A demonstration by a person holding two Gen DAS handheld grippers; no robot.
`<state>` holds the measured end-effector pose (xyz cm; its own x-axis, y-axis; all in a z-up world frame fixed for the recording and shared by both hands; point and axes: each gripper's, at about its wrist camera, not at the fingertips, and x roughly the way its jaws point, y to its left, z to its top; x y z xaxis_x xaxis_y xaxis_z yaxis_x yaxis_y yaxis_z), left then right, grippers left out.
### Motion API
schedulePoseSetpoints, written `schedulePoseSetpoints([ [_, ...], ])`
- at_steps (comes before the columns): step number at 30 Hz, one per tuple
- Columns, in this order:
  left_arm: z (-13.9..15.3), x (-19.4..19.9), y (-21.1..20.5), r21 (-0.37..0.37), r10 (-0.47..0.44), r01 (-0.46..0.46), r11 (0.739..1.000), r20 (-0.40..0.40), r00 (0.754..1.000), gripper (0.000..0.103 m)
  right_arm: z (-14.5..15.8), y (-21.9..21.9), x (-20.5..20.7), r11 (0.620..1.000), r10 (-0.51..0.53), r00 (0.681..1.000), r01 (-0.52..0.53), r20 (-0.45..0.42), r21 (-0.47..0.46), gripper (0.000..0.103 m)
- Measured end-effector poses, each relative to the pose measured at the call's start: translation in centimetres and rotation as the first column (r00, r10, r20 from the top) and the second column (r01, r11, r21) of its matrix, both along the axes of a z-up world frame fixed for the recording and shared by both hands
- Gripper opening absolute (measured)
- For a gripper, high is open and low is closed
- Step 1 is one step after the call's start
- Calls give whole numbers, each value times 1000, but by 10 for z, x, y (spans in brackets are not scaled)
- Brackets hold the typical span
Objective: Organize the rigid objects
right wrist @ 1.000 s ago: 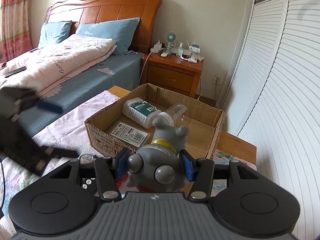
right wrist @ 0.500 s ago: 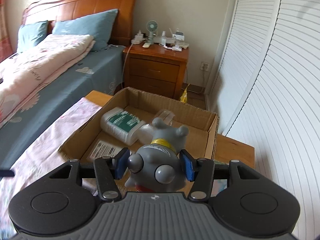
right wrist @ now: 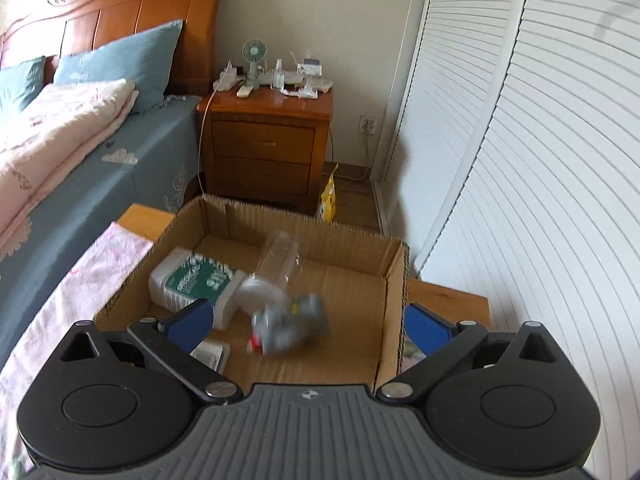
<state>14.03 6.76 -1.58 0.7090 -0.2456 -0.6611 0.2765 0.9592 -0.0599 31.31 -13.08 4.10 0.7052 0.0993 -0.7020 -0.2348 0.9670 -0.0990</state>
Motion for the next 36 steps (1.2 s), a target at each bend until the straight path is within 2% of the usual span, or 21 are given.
schedulePoseSetpoints([
  [4,1,-1,1,6,14,-14,1000,0,1000,101,-1,-2,-15,1000,-12,1000,12,-19,8,103],
  [8,2,-3,3,19,42,-42,999,6,999,101,-3,-6,-31,998,-37,998,40,-41,56,103],
  [14,1,-7,10,24,77,-77,997,16,997,102,-16,-10,-71,994,-57,998,59,-32,93,103],
  [20,-1,-8,14,26,86,-87,996,3,996,102,-51,-15,-112,986,-112,991,120,-71,116,103],
  [26,-5,-10,11,43,84,-84,996,3,996,102,-96,-9,-149,991,-83,986,97,-141,94,103],
  [30,-7,-10,6,46,72,-72,996,-2,997,102,-114,-3,-160,993,-46,981,66,-188,100,103],
  [36,-11,-8,0,36,62,-61,997,-24,998,102,-130,-2,-163,994,-102,979,107,-177,21,103],
])
